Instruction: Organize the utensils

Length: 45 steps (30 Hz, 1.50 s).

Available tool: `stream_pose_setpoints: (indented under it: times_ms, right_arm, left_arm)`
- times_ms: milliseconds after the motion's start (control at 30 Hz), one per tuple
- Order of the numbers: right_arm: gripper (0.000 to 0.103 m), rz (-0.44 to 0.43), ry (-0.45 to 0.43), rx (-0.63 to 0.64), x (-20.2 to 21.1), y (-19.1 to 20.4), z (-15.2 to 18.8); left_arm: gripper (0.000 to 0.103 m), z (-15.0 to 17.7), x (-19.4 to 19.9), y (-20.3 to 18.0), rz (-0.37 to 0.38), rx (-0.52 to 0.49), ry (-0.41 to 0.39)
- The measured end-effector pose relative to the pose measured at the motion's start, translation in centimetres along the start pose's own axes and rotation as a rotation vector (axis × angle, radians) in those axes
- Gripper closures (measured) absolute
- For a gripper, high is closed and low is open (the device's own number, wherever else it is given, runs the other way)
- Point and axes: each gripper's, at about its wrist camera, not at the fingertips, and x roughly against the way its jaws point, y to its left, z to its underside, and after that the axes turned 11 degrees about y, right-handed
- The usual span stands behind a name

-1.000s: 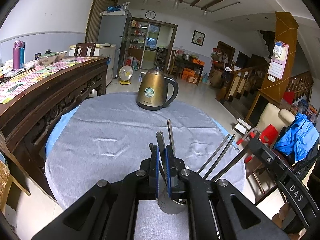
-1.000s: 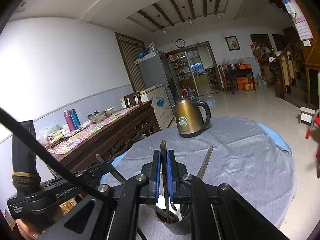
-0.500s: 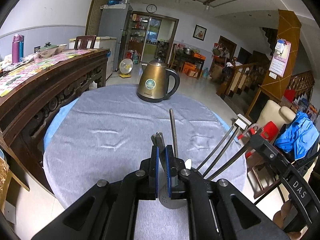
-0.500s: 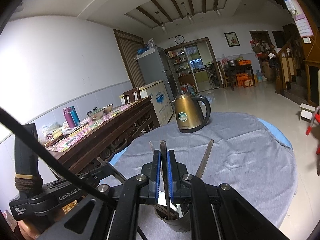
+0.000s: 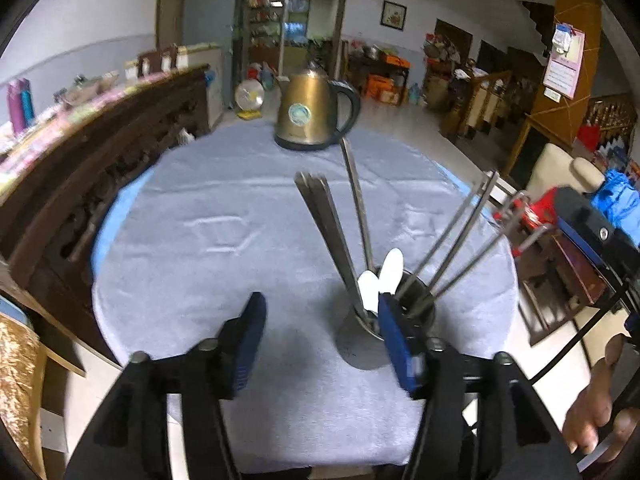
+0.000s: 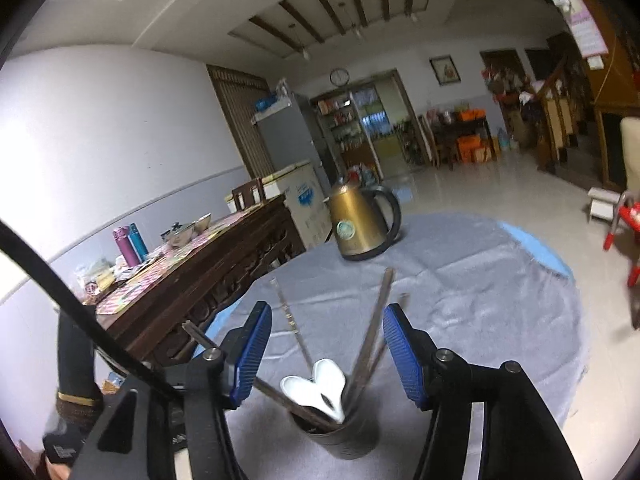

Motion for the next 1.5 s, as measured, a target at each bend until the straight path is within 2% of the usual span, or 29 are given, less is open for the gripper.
stream_pose_setpoints:
  times_ms: [133,300,500,800,933,1000,1300,1500]
  right_arm:
    - [0.041,0.033,-0.003,-0.002,0.9,-1.0,0.4]
    - [0.041,0.043,0.041,0.005,1.2,-1.1,1.1]
    - [0.041,0.048,0.138,0.021,0.2,-0.4,2.7]
    - [0.041,0.078,0.257,0.011,-0.4,0.1,4.7]
    - [0.041,0.102,0.264,0.021,1.0,0.8,4.9]
    - [0.041,0.106,0.257,0.032,2.1,1.4,4.8]
    - [0.040,0.154,0.223,0.115,5.4,4.8,4.1]
    - [0.040,0.161,0.221,0.124,6.2,6.0,4.0]
  left_arm:
    - [0.034,0.3,1.6,0.2,-0.075,0.003,-0.047]
    - [0.030,0.5,2.9,0.6,-0.171,0.005,-0.095]
    - [0.023,0.7,3.8,1.5,-0.202,0.029,-0.130]
    - [0.023,1.7,5.3,3.0,-0.293,0.060,-0.135]
    - [0.021,2.4,6.6,2.9,-0.335,0.047,-0.144]
    - [0.017,2.8,7.3,2.7,-0.355,0.044,-0.160]
    - [0.016,3.8,11.0,2.8,-0.349,0.049,-0.224]
    - [0.016,4.3,12.4,3.1,-0.358,0.060,-0.241]
